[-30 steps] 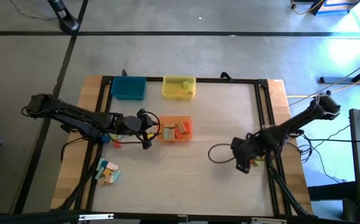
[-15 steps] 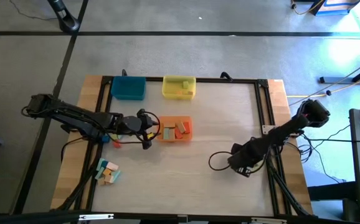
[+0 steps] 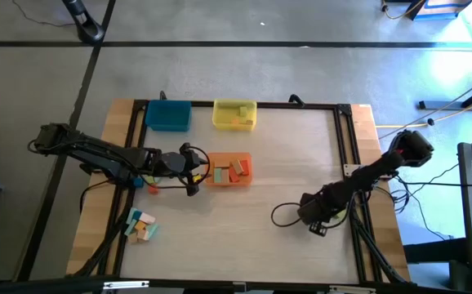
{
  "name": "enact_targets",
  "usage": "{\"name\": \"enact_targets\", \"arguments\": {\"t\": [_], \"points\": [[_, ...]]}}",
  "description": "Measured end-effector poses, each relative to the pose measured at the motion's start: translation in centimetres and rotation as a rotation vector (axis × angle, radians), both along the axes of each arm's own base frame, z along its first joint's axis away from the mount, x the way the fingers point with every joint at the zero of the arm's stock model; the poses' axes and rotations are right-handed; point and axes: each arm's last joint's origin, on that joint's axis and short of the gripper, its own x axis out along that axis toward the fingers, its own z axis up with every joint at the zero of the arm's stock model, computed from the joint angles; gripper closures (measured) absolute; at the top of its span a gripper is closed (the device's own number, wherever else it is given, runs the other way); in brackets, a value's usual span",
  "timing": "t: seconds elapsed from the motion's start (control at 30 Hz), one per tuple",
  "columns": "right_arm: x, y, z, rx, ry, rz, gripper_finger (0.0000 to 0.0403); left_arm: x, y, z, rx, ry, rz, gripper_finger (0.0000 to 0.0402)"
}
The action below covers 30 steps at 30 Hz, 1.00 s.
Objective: Sort blocks by size
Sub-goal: Put the orange rectangle block into the orange bin
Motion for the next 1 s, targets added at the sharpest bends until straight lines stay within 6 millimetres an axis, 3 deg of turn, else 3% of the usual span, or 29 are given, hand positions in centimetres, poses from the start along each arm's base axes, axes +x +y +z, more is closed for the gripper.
{"name": "enact_targets", "arguments": {"t": [0.3,0.53,0.73,0.87,1.0], "points": [[3.5,-2.1,0.1,-0.09,-0.299,0.038,0.0371,0.0,0.0,0.0,-0.004,-0.001,0.003,0.0183],[5.0,-4.2,2.0,-0.014,-0.29,0.096,0.0354,0.0,0.0,-0.1,-0.003,0.006,0.003,0.0183],[5.9,-3.9,4.8,0.021,-0.381,0.235,0.0267,-0.1,0.0,-0.1,-0.003,0.009,0.003,0.0183],[5.5,-3.0,4.6,-0.043,-0.369,0.422,0.0193,-0.1,0.0,-0.1,-0.003,0.01,0.003,0.0183],[5.1,-2.5,3.8,-0.095,-0.308,0.545,0.0144,-0.1,0.0,-0.1,-0.002,0.01,0.002,0.0183]]}}
